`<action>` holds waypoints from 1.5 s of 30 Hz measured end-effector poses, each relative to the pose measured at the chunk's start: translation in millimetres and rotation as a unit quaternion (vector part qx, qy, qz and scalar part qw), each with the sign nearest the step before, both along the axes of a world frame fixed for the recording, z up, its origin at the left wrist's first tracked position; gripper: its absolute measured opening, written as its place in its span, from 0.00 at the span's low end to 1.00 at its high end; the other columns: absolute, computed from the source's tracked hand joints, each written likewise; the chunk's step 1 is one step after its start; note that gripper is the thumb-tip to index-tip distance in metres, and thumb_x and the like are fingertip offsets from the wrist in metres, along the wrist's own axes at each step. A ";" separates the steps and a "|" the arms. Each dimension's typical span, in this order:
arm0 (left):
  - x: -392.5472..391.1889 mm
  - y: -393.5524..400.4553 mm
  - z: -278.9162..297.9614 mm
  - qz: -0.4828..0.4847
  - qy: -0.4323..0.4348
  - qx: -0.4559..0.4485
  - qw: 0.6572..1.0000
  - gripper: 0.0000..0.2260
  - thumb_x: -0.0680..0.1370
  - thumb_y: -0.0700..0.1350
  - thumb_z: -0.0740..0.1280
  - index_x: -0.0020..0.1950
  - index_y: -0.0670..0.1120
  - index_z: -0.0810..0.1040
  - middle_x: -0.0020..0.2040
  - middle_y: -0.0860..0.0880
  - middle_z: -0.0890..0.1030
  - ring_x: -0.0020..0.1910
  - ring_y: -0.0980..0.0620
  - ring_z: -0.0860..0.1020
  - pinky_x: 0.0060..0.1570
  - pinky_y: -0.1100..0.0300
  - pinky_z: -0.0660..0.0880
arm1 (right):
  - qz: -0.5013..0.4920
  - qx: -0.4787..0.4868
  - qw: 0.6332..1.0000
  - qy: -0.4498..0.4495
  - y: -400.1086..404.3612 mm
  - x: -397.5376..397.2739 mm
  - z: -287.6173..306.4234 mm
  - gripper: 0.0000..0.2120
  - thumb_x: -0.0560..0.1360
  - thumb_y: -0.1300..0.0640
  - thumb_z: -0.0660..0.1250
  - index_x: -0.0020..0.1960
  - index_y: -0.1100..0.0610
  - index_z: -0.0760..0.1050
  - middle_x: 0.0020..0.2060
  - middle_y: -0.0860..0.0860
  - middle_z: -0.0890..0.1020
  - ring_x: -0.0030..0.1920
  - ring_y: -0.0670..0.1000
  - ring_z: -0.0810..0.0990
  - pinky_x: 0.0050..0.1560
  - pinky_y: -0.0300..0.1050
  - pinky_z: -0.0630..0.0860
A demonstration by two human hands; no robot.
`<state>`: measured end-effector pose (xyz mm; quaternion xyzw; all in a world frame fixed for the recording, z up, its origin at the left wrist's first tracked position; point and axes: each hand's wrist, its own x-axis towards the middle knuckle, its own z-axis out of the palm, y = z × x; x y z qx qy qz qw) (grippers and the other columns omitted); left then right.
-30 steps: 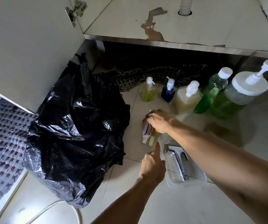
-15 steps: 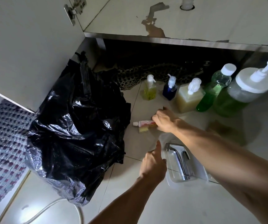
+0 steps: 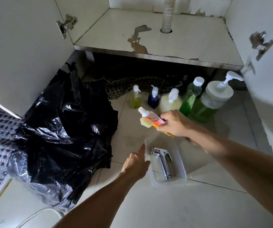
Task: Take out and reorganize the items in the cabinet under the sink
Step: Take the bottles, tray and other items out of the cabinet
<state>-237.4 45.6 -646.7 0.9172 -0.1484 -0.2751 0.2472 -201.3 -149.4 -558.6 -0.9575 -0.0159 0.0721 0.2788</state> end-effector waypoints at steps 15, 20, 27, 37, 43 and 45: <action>11.9 11.6 4.3 -0.028 0.092 -0.037 0.995 0.37 0.76 0.45 0.67 0.78 0.55 0.48 0.70 0.52 0.72 0.62 0.50 0.76 0.55 0.62 0.73 | 0.350 -0.185 0.910 -0.122 8.0 -55.2 -58.4 0.11 0.61 0.59 0.75 0.40 0.48 0.78 0.34 0.43 0.80 0.40 0.48 0.78 0.42 0.39 0.74; 10.2 7.3 2.8 -0.004 0.108 -0.046 0.993 0.37 0.76 0.45 0.66 0.78 0.56 0.47 0.70 0.52 0.72 0.61 0.51 0.76 0.59 0.59 0.74 | 0.371 -0.180 0.906 -0.095 9.6 -60.6 -73.8 0.11 0.62 0.59 0.76 0.42 0.48 0.82 0.40 0.42 0.84 0.48 0.49 0.82 0.52 0.42 0.78; 9.4 7.4 3.1 -0.002 0.105 -0.047 0.993 0.37 0.77 0.45 0.66 0.78 0.55 0.47 0.70 0.52 0.72 0.64 0.49 0.75 0.62 0.56 0.73 | 0.381 -0.182 0.901 -0.100 15.0 -65.6 -75.5 0.10 0.68 0.58 0.72 0.45 0.45 0.82 0.50 0.42 0.84 0.57 0.49 0.79 0.58 0.42 0.75; 5.9 6.6 7.8 0.004 0.106 -0.034 0.994 0.36 0.77 0.47 0.65 0.78 0.57 0.46 0.70 0.50 0.72 0.61 0.47 0.76 0.59 0.55 0.75 | 0.364 -0.228 0.894 -0.131 15.7 -69.0 -77.2 0.09 0.69 0.53 0.68 0.47 0.42 0.76 0.63 0.46 0.77 0.59 0.49 0.75 0.60 0.42 0.74; 4.9 5.0 11.4 0.002 0.096 -0.036 0.995 0.35 0.78 0.45 0.64 0.78 0.56 0.47 0.70 0.46 0.73 0.65 0.44 0.74 0.60 0.56 0.74 | 0.252 -0.202 0.935 -0.149 0.5 -76.2 -71.9 0.29 0.69 0.60 0.72 0.65 0.40 0.69 0.54 0.49 0.79 0.49 0.50 0.79 0.53 0.46 0.79; 4.6 5.1 12.5 0.005 0.103 -0.037 0.994 0.34 0.78 0.44 0.64 0.78 0.55 0.48 0.68 0.43 0.74 0.63 0.44 0.75 0.55 0.58 0.75 | 0.203 -0.183 0.950 -0.149 -5.9 -79.3 -71.1 0.17 0.71 0.60 0.70 0.57 0.47 0.75 0.44 0.49 0.79 0.41 0.50 0.79 0.44 0.47 0.80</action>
